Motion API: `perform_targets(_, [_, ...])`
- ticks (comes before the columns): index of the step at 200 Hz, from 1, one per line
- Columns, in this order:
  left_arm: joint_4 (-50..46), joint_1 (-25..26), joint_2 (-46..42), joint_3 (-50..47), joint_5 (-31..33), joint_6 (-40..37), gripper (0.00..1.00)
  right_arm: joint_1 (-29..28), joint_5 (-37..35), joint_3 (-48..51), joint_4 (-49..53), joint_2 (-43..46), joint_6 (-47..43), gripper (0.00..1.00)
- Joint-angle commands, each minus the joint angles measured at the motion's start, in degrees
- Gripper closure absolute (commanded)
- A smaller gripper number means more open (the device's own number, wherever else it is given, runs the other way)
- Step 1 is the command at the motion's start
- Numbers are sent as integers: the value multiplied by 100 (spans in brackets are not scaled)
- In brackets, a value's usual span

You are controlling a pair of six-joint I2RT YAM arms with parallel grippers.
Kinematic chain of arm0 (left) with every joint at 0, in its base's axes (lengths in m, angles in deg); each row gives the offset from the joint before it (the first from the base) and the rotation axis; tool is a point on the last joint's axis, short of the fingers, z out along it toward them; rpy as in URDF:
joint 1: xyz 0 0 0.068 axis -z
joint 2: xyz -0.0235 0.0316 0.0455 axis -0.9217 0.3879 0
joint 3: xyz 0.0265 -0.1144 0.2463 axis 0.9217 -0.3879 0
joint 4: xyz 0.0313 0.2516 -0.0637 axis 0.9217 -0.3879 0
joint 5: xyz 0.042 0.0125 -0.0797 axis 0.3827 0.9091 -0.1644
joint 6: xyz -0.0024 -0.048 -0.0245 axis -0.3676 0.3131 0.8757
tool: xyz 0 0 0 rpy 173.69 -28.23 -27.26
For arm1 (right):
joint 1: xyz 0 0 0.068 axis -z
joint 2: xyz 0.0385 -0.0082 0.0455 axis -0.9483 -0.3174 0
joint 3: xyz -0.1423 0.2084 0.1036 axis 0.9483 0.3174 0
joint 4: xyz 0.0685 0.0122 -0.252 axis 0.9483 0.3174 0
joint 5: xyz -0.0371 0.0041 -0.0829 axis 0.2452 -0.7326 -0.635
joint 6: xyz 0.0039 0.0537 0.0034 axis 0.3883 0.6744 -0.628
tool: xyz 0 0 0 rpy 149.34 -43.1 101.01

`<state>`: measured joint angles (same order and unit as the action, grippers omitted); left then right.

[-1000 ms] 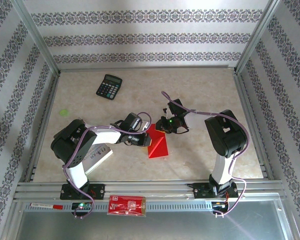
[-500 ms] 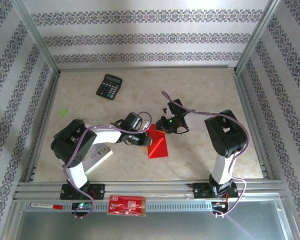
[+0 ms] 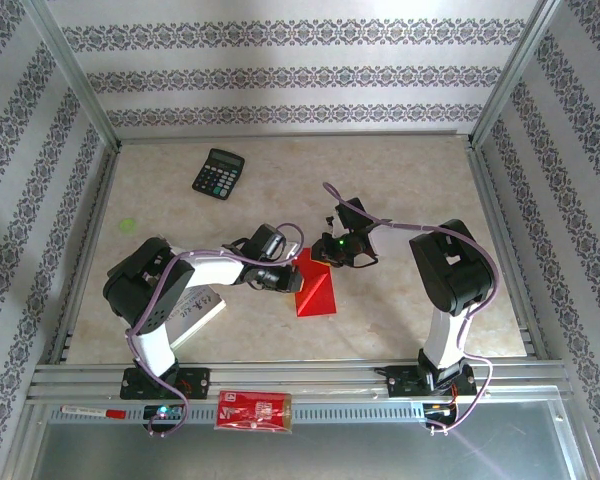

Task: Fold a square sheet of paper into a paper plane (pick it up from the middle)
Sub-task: Fold the triangle a second time at the center of the table.

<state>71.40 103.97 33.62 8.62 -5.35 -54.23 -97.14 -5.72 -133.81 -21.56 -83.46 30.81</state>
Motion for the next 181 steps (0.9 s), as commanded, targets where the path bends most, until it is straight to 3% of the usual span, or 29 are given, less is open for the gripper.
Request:
perform_targets(1, [-262,57,139,121,121,-141,100,-63,-214,202,247,-233,8,77])
perform_targets(181, [-798,59,266,91,498,-265,100,-13,-23,108,238,-178,50,75])
